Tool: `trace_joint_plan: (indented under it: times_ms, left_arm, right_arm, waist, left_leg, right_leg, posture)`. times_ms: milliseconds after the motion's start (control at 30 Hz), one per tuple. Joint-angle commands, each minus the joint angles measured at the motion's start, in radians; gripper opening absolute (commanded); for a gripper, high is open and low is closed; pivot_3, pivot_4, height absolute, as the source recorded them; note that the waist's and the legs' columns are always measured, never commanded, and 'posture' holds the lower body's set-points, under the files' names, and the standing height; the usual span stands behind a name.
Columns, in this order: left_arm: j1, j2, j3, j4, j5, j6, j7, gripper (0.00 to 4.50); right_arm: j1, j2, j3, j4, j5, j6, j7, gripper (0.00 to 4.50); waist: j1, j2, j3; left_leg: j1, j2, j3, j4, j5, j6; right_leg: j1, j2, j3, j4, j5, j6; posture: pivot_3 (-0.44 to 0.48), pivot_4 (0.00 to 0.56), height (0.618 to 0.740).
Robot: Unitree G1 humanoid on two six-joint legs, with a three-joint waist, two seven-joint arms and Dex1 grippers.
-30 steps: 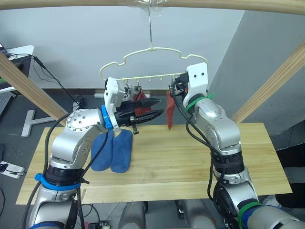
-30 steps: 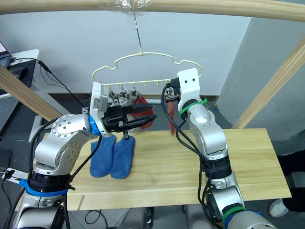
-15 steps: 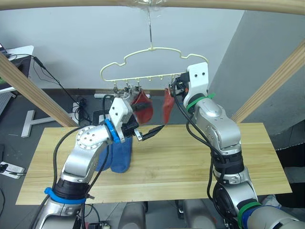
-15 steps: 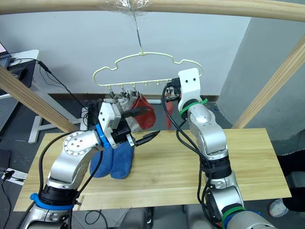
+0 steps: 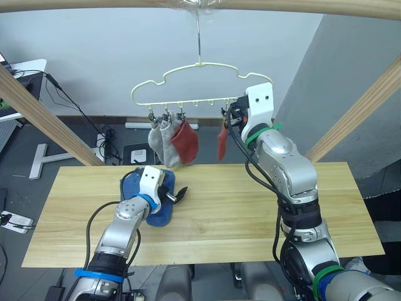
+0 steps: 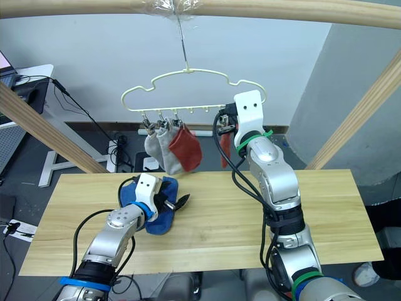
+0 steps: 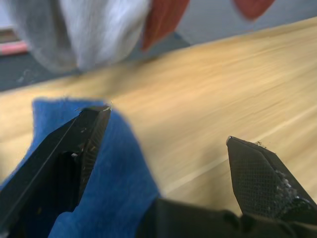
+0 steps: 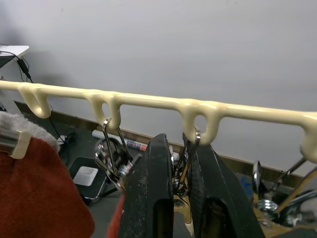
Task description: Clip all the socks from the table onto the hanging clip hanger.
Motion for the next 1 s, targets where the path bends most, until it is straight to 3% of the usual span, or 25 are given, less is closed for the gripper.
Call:
trace_joint_plan:
  times_ms: [33,233,267,400,767,1000]
  left_arm:
    - [-0.003,-0.001,0.023,0.016,0.013,0.021,0.034,4.34]
    - [-0.006,-0.002,0.010,0.047,0.014,0.071,0.025,4.34]
    - [-0.004,0.000,0.004,0.052,0.019,0.081,0.022,4.16]
    - [-0.003,0.002,0.006,0.065,0.024,0.110,0.027,3.22]
    - [0.053,0.033,-0.014,0.050,0.027,0.037,-0.022,0.04]
    - [0.092,0.037,-0.068,-0.028,0.020,-0.312,-0.133,0.00]
  right_arm:
    - [-0.010,0.005,-0.002,-0.061,0.008,-0.001,-0.001,0.07]
    - [-0.009,0.007,-0.003,-0.063,0.009,0.002,-0.002,0.07]
    - [-0.009,0.008,-0.003,-0.063,0.008,0.002,-0.002,0.07]
    - [-0.009,0.009,-0.002,-0.064,0.006,0.002,-0.003,0.07]
    - [-0.009,0.006,-0.005,-0.065,0.004,0.001,-0.007,0.07]
    - [-0.008,0.001,-0.009,-0.069,0.004,0.005,-0.007,0.07]
  waist:
    - [0.000,0.000,0.000]
    - [0.000,0.000,0.000]
    - [0.000,0.000,0.000]
    - [-0.001,0.000,0.000]
    - [-0.004,0.000,0.000]
    - [-0.002,0.000,0.000]
  left_leg:
    - [0.000,0.000,0.000,0.000,0.000,0.000]
    - [0.000,0.000,0.000,0.000,0.000,0.000]
    - [0.000,0.000,0.000,0.000,0.000,0.000]
    - [0.001,0.000,0.001,0.000,0.000,0.000]
    - [0.004,0.000,0.001,0.000,0.000,0.000]
    - [0.003,0.000,0.002,0.000,0.000,0.000]
  right_leg:
    - [0.000,0.000,0.000,0.000,0.000,0.000]
    - [0.000,0.000,0.000,0.000,0.000,0.000]
    - [0.000,0.000,0.000,0.000,0.000,0.000]
    - [0.000,0.000,0.000,0.000,0.000,0.000]
    - [0.002,0.000,0.001,0.002,0.000,0.000]
    - [0.002,-0.001,0.001,0.001,0.000,0.000]
  posture:
    - [-0.039,0.248,0.720]
    - [-0.040,0.249,0.720]
    - [-0.039,0.250,0.720]
    - [-0.043,0.251,0.720]
    - [-0.051,0.252,0.720]
    - [-0.051,0.252,0.720]
